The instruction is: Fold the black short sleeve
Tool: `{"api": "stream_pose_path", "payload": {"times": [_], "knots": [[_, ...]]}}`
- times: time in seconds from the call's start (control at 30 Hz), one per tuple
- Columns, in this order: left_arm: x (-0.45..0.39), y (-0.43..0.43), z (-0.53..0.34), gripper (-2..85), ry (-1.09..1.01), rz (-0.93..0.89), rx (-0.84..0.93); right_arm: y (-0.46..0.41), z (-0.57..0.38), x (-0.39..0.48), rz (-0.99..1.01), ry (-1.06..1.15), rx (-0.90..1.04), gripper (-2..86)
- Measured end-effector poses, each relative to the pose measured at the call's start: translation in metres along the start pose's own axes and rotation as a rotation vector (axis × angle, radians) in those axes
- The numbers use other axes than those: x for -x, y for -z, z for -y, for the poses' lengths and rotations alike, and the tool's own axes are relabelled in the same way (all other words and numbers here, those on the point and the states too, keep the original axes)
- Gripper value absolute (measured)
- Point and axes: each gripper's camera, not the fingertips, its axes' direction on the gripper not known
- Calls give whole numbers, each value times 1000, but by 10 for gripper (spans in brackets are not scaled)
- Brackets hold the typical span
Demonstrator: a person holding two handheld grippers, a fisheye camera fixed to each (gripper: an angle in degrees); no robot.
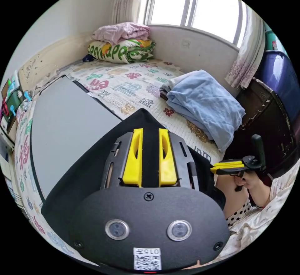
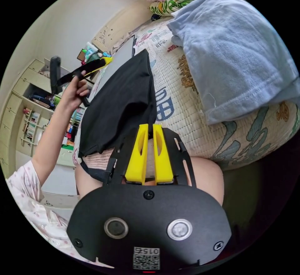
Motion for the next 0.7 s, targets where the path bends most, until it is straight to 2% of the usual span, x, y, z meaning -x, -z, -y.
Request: {"api": "stream_pose_path", "payload": {"times": [0.2,0.3,0.4,0.5,0.6,0.7], "knots": [[23,-107,126,121,125,49,87,26,-8,-41,100,15,-88,15],[37,-155,157,123,182,63,165,36,-13,-64,141,11,-133,12],[41,-193,168,128,171,150,260,44,-18,-90,196,10,-167,10],[45,-201,166,105,161,166,253,53,-30,-116,260,10,-219,9],[42,-200,163,30,112,137,271,55,-41,-137,280,11,-233,8],[38,-185,160,12,78,118,239,56,-50,-154,278,17,-251,7]]}}
